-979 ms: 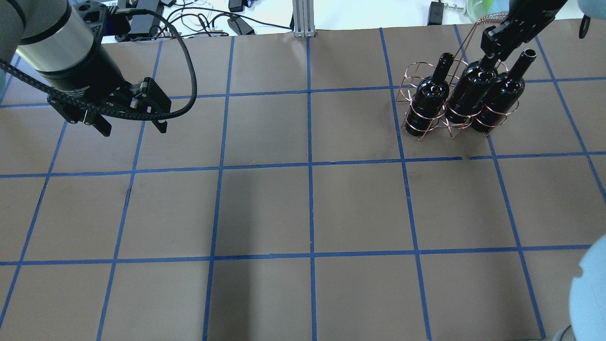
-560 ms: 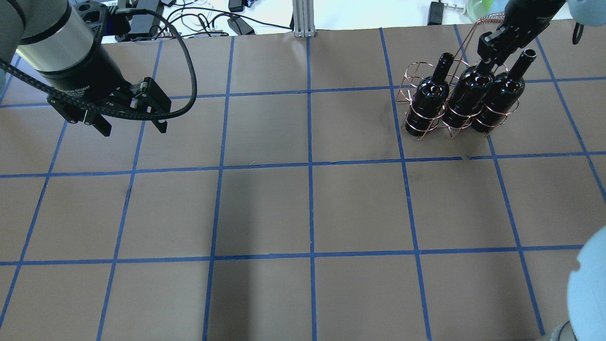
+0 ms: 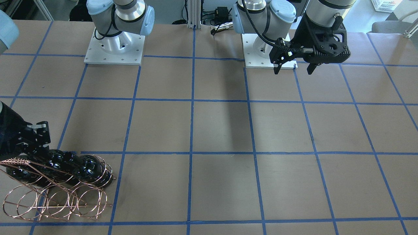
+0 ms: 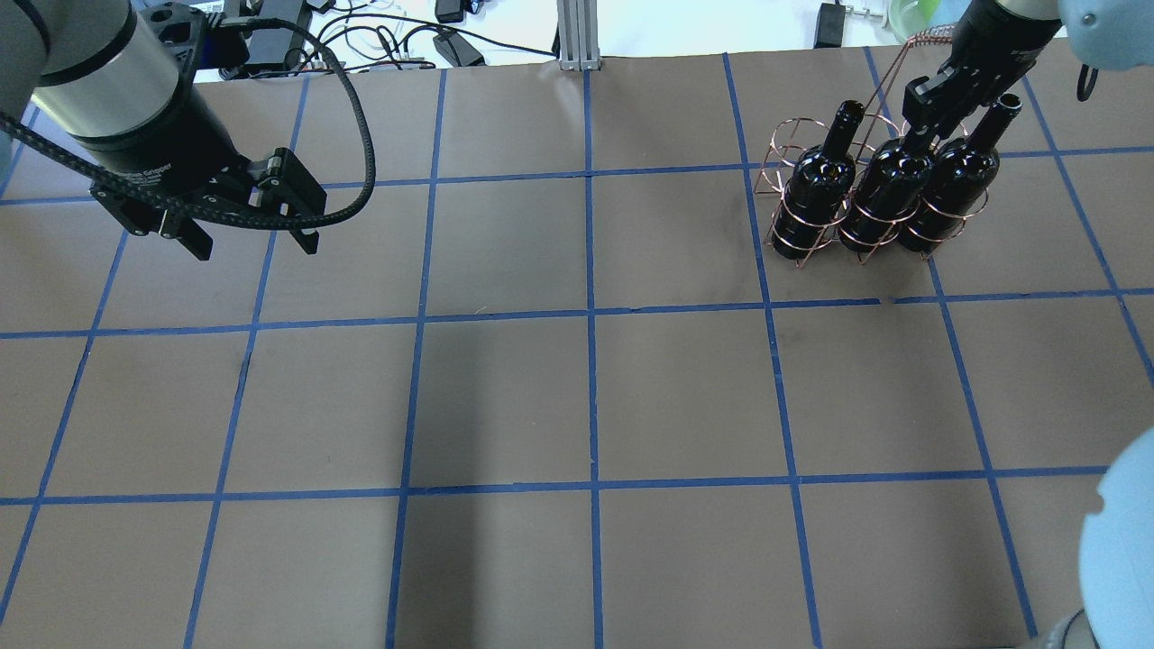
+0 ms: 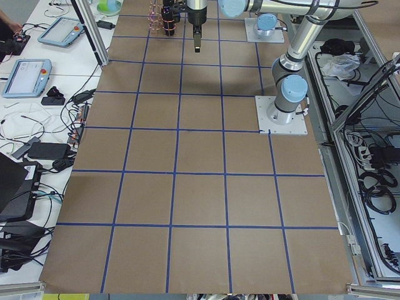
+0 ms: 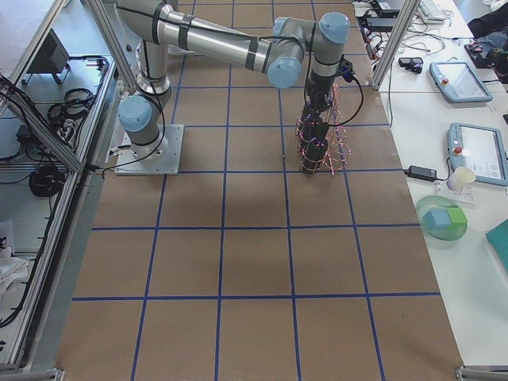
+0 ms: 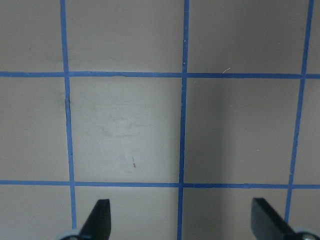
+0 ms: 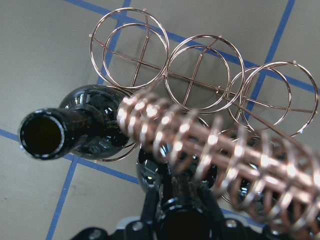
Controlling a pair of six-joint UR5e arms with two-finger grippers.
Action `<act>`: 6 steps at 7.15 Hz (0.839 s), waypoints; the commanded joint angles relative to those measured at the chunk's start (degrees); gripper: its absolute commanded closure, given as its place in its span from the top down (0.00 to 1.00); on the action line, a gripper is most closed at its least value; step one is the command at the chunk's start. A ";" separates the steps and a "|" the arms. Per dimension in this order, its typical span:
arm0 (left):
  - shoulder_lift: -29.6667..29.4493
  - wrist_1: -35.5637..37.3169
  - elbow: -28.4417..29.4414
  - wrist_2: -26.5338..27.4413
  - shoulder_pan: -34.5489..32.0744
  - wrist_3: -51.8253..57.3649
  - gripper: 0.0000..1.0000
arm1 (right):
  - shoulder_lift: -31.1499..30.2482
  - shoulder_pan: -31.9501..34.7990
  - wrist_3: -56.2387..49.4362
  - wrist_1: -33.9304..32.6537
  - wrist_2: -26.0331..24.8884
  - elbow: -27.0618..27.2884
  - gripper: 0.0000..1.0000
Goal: Place wine into wine basket
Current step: 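Open the right gripper to release the bottle in the rack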
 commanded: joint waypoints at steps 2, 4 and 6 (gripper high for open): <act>-0.06 0.00 -0.01 0.00 0.00 0.01 1.00 | 0.20 0.00 0.24 0.06 -0.77 0.51 0.48; -0.06 0.09 -0.01 0.00 0.00 -0.08 1.00 | -0.94 0.00 0.86 0.58 -1.21 0.51 1.00; -0.06 0.00 -0.01 0.09 0.00 0.01 1.00 | -4.00 0.09 1.12 3.81 -2.69 0.42 1.00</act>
